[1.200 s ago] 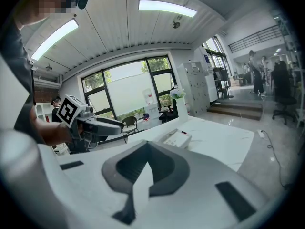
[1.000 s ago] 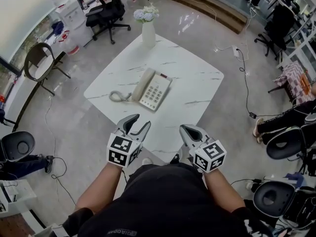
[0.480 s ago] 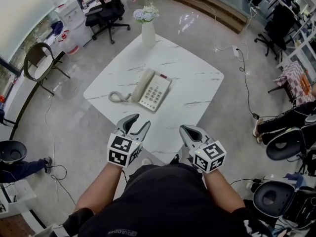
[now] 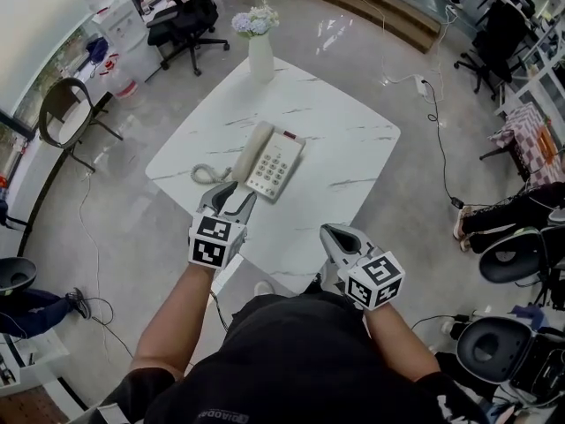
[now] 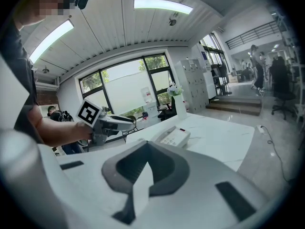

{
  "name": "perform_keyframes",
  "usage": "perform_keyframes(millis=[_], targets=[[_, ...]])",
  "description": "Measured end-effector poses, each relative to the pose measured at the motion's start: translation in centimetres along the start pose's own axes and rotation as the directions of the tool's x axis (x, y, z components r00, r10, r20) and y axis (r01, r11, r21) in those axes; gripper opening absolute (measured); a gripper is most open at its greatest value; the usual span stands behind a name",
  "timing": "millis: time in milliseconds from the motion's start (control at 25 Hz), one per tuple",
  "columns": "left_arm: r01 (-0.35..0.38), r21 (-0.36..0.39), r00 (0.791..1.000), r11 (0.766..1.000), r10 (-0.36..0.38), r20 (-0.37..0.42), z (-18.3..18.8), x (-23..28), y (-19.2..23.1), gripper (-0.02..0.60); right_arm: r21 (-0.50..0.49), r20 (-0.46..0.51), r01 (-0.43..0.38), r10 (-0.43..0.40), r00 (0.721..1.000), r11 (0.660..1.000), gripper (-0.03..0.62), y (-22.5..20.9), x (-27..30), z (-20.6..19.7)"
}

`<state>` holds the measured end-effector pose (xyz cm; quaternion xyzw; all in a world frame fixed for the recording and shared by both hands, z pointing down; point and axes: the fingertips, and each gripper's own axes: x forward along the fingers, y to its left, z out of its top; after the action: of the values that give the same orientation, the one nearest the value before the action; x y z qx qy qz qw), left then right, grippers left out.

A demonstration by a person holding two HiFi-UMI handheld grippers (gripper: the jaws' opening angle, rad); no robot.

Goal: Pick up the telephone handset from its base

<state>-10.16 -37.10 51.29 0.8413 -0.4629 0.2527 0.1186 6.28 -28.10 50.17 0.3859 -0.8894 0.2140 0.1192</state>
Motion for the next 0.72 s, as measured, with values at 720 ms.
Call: perform_keyframes(millis=[720], targets=[[-0.042, 0.083, 0.971, 0.996, 0.061, -0.233, -3.5, 15.8, 7.8, 0.186, -0.003, -0.05, -0.009, 0.009, 0.999, 1.0, 0.002, -2.8, 0.9, 0.4]])
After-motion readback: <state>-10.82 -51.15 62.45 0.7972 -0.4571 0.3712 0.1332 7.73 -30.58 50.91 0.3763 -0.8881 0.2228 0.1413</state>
